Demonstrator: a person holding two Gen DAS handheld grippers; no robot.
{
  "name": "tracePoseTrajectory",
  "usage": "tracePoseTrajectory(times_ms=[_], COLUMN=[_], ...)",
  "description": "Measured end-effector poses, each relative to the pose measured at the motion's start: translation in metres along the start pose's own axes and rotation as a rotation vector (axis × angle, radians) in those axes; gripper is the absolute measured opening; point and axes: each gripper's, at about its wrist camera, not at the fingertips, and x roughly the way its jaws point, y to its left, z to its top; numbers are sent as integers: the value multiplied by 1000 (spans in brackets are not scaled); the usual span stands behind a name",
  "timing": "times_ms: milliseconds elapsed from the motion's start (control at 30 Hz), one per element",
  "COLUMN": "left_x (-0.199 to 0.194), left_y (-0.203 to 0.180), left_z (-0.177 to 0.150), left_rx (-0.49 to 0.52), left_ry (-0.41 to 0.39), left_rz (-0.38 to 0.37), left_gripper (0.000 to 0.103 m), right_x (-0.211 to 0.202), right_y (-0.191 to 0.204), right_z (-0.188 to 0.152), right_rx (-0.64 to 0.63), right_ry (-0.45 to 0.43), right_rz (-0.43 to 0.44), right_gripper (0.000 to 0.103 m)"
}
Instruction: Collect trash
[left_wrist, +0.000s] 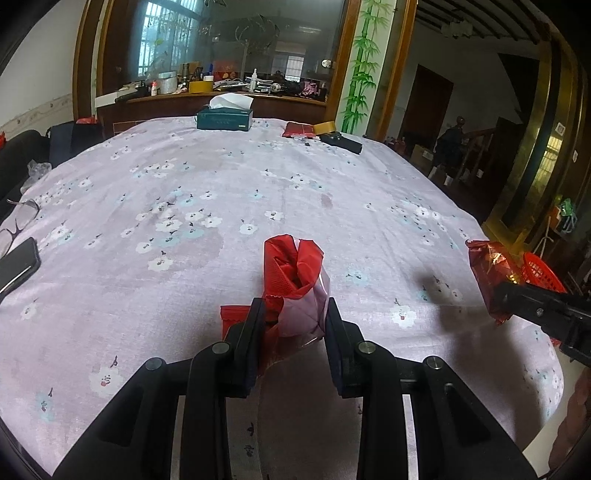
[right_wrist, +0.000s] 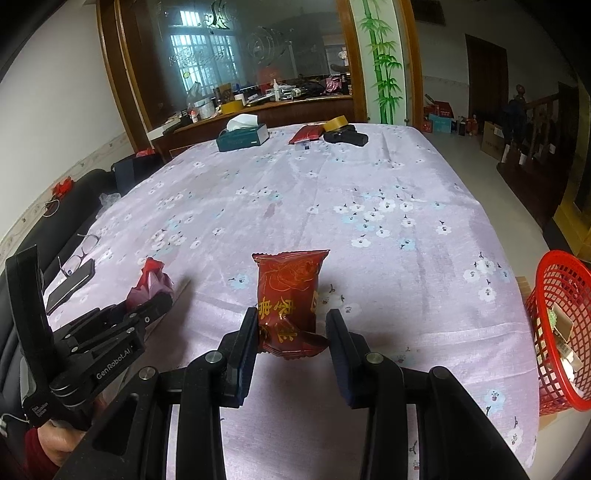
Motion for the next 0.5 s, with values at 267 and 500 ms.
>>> tracePoseTrajectory(times_ms=[267, 500], left_x=[2, -3], left_y=[-4, -8], left_z=[1, -1], left_rx=[-5, -5], left_ry=[8, -5], left_rz=[-3, 4], left_gripper=[29, 29], right_x=[-7, -5], right_y=[-3, -10], right_z=[-3, -4], right_rx=[1, 21], right_ry=[-21, -4], right_rz=[1, 8], right_gripper=[40, 40])
